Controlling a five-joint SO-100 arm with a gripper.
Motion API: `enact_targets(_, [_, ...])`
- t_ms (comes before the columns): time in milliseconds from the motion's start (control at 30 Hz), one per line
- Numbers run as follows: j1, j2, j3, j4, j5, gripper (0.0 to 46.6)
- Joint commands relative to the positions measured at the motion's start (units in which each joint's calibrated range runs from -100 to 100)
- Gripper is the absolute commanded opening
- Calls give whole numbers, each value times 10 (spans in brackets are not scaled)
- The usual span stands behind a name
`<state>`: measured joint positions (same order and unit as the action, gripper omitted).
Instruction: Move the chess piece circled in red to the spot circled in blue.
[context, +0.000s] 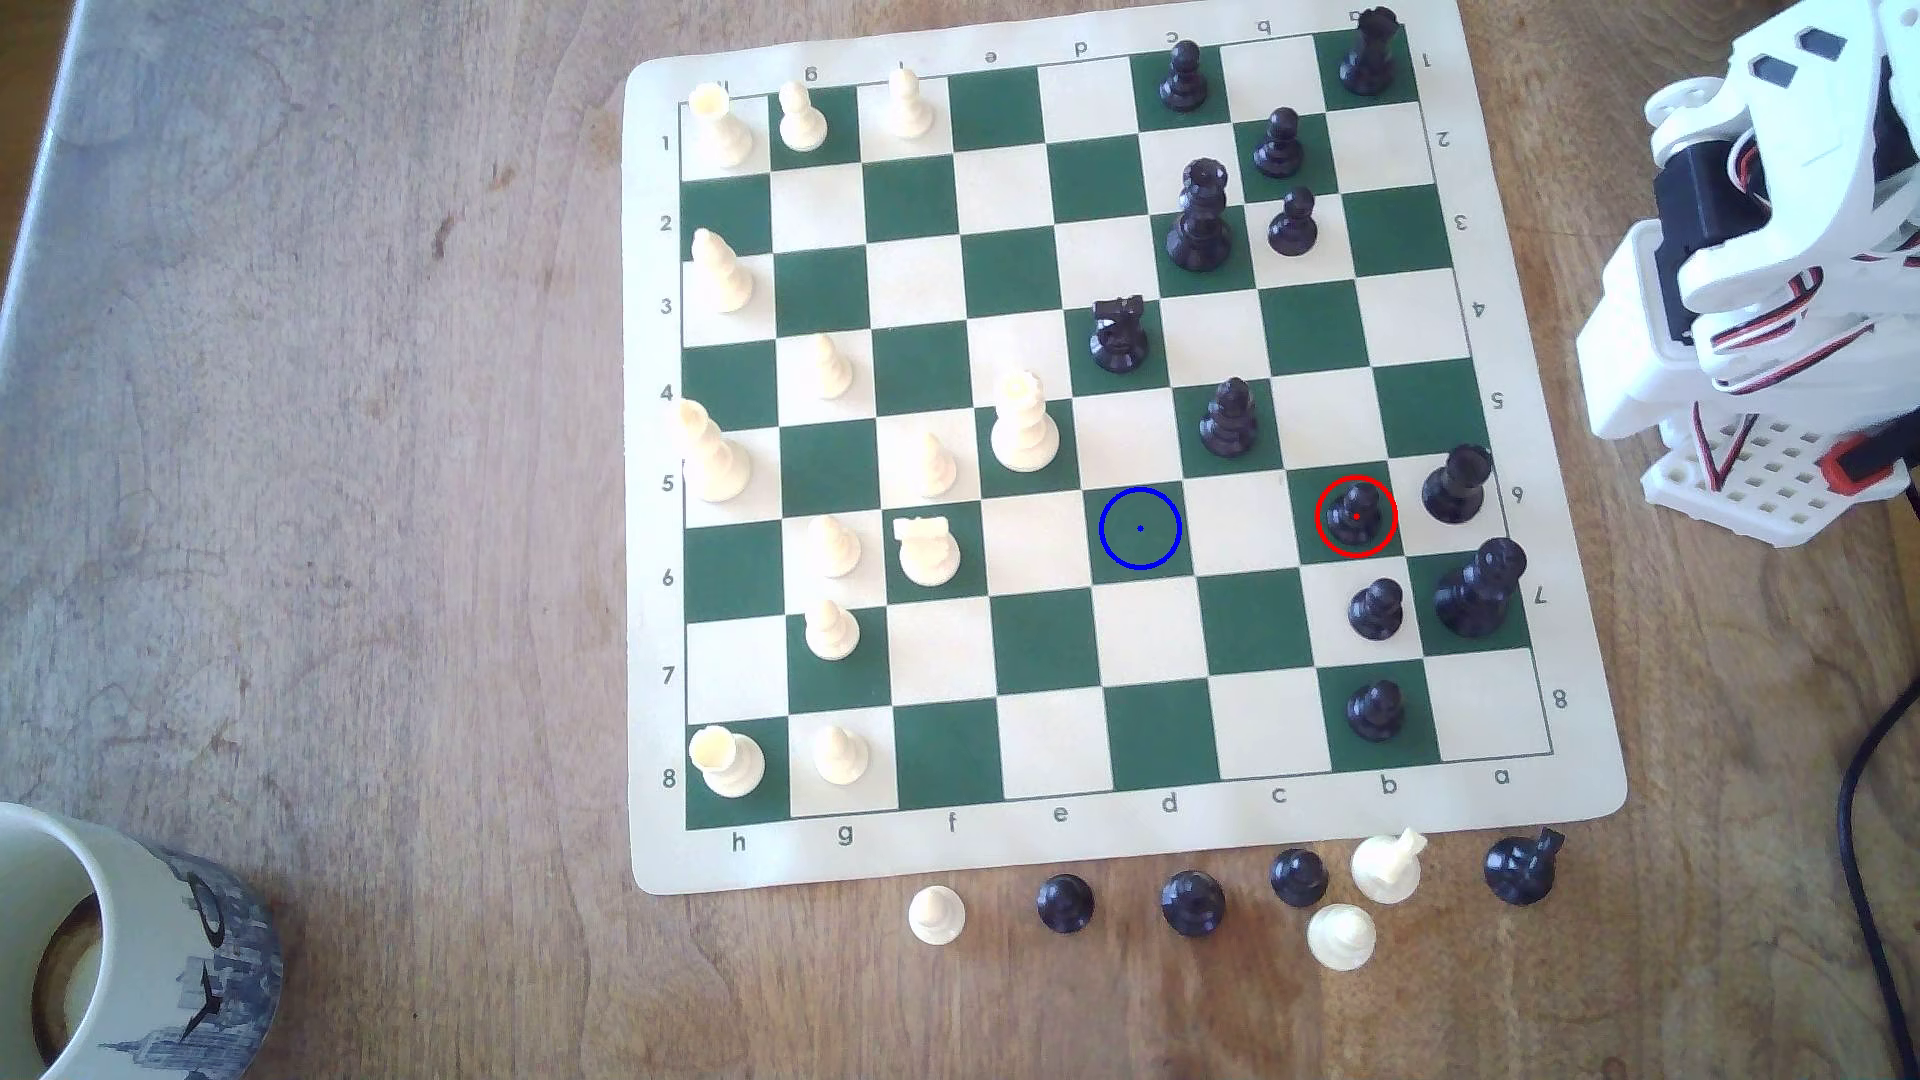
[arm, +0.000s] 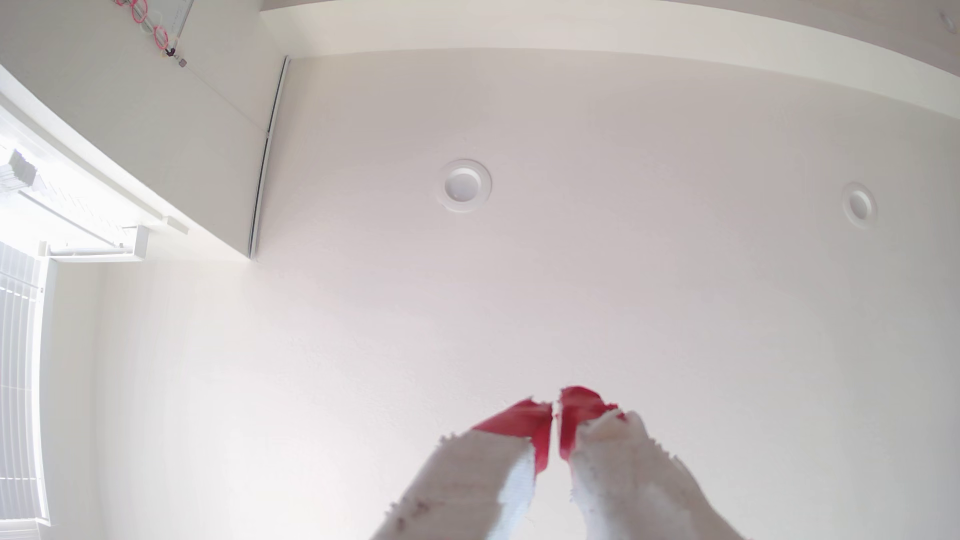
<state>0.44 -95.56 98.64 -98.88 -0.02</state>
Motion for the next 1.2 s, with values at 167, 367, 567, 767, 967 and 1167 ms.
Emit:
enact_targets(167, [-10, -3, 13, 200, 3, 2])
enact_targets(367, [17, -3, 11, 419, 0, 2])
enact_targets(567, [38, -3, -25, 657, -1, 2])
enact_targets(767, [56, -2, -109, 950, -1, 2])
enact_targets(967, [63, 46, -248, 1232, -29, 2])
enact_targets(1167, [55, 204, -469, 1506, -25, 2])
